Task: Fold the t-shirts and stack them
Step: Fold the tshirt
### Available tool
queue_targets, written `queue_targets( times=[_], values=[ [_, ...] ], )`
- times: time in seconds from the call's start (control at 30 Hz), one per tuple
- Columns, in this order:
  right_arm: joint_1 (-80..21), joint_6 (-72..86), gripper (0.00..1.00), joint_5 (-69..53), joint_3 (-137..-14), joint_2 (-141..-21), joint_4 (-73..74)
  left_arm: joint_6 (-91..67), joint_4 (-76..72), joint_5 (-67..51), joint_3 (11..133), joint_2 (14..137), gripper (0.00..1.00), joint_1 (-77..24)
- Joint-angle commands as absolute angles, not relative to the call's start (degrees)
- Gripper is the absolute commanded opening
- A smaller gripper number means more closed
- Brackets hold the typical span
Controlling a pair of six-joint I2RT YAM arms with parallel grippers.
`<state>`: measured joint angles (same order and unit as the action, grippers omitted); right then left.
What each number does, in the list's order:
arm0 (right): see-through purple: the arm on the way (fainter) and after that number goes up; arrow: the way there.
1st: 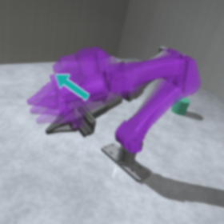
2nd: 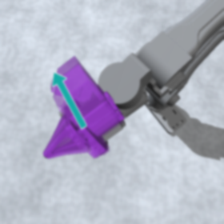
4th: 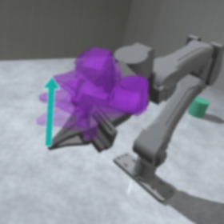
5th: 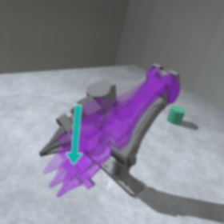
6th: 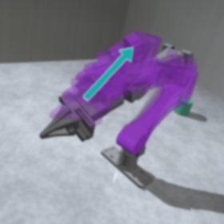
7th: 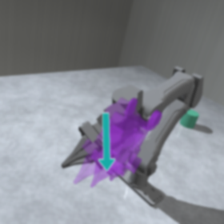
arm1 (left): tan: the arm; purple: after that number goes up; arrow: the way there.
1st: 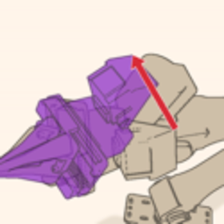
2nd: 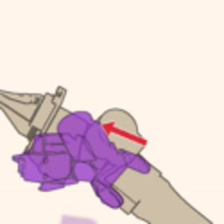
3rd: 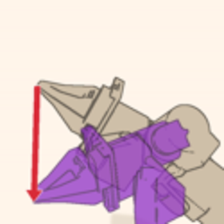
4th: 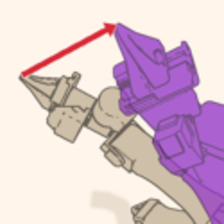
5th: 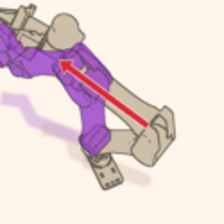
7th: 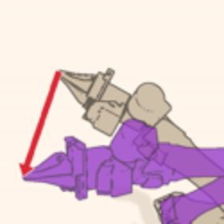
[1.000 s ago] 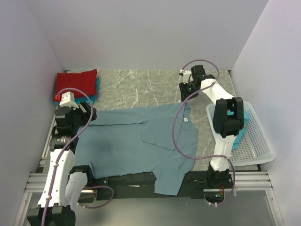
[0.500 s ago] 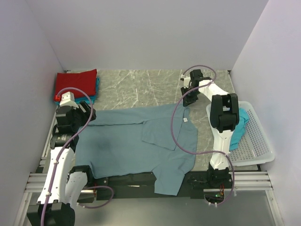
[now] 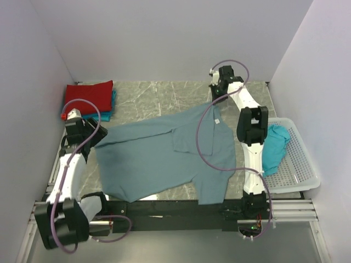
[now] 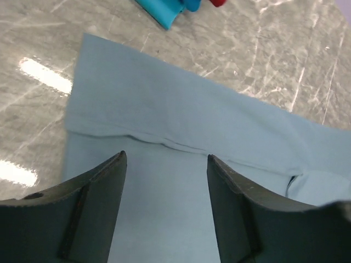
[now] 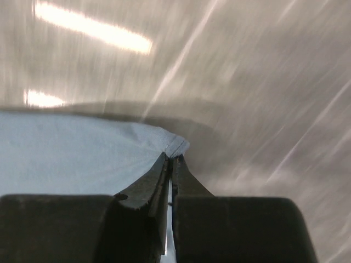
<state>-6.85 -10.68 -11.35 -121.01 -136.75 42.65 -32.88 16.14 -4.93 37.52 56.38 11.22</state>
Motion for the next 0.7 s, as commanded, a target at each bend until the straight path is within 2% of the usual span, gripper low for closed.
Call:
queue_targets(
  times=[0.0, 0.07, 0.2, 0.27, 0.3, 0.43, 0.57, 0.67],
  values=[
    [-6.7, -9.3, 0.0, -5.4, -135.7, -142.5, 42.9, -36.5, 11.0, -8.6, 42.8, 61.5, 0.65, 12.3],
    [-7.4, -9.4, 0.0, -2.8, -139.5, -144.2, 41.1, -35.9, 9.7, -9.7, 44.7, 66.1, 0.57, 12.5],
    [-7.6, -8.4, 0.05, 1.8, -136.9, -142.7, 31.5, -32.7, 9.1, -16.2, 48.2, 74.3, 0.5, 12.6],
    [-7.6, -7.8, 0.18, 2.1, -136.8, -141.7, 29.8, -30.9, 7.9, -20.7, 48.8, 76.6, 0.45, 12.6],
    [-7.6, -7.7, 0.28, 2.0, -136.6, -141.2, 29.7, -29.9, 8.1, -21.2, 49.6, 79.1, 0.42, 12.3],
    [-7.6, -7.8, 0.34, -1.3, -131.6, -136.3, 29.2, -27.8, 10.6, -19.4, 53.4, 86.6, 0.3, 12.2],
    [-7.9, -8.1, 0.35, -3.7, -121.0, -128.4, 27.2, -27.2, 11.8, -18.9, 54.7, 91.0, 0.22, 11.6],
    [-7.7, -8.4, 0.37, -5.0, -116.4, -124.5, 27.0, -26.5, 13.2, -18.2, 53.7, 91.4, 0.2, 9.9]
  ],
)
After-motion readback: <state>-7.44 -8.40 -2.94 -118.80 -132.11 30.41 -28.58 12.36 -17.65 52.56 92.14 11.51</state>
